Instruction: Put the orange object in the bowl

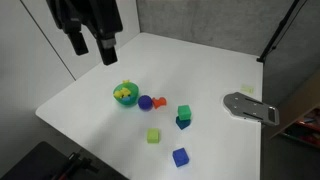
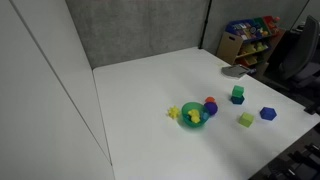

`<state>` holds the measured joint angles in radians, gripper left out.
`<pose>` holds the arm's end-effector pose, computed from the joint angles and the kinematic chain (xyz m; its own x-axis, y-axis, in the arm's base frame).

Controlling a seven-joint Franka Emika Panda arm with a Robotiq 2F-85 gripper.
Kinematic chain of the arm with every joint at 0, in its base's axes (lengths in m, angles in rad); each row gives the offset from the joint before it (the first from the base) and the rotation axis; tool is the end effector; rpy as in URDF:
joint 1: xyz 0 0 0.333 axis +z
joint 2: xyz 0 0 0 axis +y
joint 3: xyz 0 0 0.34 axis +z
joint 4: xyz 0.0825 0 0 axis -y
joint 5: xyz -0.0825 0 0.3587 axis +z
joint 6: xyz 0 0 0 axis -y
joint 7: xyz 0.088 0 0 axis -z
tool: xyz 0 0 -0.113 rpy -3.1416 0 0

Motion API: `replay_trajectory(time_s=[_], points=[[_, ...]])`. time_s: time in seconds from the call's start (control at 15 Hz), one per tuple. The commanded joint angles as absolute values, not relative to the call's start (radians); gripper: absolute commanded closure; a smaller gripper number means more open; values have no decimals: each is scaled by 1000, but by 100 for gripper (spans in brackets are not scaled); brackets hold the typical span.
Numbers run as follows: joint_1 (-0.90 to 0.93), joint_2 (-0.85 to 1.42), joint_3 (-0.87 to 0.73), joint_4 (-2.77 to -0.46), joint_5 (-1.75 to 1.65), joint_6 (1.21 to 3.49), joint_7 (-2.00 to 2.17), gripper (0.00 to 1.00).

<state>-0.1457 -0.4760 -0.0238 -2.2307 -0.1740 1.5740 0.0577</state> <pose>0.3433 -0.0802 0.5630 0.9612 -0.2170 -0.1704 -0.1884 -0.9673 0.1696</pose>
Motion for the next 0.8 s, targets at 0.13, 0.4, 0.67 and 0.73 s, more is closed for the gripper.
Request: replay_trajectory(time_s=[0.13, 0.4, 0.67, 0.73], points=[[-126, -476, -39, -2228, -180, 1570, 64, 0], [-117, -471, -36, -2234, -174, 1595, 65, 0], [-96, -449, -34, -2241, -157, 1673, 71, 0], [-92, -436, -35, -2240, -152, 1699, 71, 0]])
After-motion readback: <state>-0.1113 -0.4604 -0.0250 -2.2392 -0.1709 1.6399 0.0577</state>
